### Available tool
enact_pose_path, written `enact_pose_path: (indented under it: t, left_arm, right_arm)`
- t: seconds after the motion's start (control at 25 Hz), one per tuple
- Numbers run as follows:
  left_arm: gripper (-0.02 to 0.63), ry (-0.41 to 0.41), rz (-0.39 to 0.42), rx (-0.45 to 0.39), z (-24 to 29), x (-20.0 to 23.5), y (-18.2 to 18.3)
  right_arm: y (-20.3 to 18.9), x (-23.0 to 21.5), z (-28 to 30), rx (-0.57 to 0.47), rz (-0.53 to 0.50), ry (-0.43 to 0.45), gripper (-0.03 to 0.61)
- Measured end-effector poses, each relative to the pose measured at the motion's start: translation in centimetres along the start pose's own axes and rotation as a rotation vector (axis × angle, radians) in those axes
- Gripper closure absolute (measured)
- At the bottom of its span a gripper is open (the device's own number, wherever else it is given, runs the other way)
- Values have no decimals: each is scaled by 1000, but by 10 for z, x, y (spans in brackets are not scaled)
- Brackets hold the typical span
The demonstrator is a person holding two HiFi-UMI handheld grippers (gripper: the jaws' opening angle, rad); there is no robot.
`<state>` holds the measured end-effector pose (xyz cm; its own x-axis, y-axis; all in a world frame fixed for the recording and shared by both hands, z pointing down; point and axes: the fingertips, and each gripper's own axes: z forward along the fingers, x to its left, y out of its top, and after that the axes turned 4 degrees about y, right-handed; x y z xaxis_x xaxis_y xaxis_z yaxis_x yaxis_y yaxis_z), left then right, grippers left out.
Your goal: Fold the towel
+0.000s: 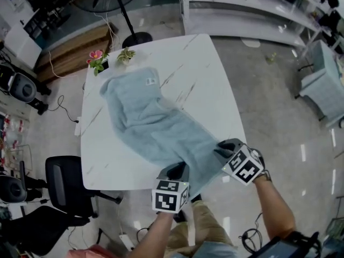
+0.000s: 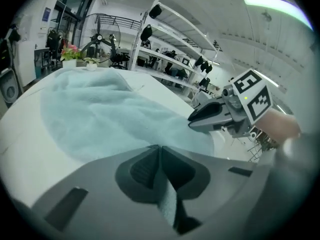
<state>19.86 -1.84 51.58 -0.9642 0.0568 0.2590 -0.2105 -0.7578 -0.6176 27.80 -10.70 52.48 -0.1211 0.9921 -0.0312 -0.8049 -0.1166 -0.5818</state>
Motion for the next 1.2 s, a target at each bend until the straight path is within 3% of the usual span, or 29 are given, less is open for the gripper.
enact_pose_path:
  t: [0.16,0.32,0.56,0.72,0.92,1.04,1.2]
  left_arm:
    - [589,-47,23,9,19,-31,10]
    - [588,-95,-7,40,24,-47,15]
    - [588,-86,14,-9,-9,-43,49]
    - [586,-14,34,-87,-30,-2,88]
    - [583,88,86,-184,-55,72,137]
    - [569,154,143,-214,-64,129,157]
    - [549,225,192,-246,-61,211,178]
  right_arm:
    - [-17,-35,-13,43,-12,-9,486]
    - [-23,-50,-18,51,5,0,480]
    - [35,-42,-42,-147,153,62,463]
    - [101,-33,-40,-273,136,86,463]
    - [167,-13,-26,-338,68,124,465]
    - [193,1,-10,-355,37,140,465]
    - [210,13,14,-367,76,137,465]
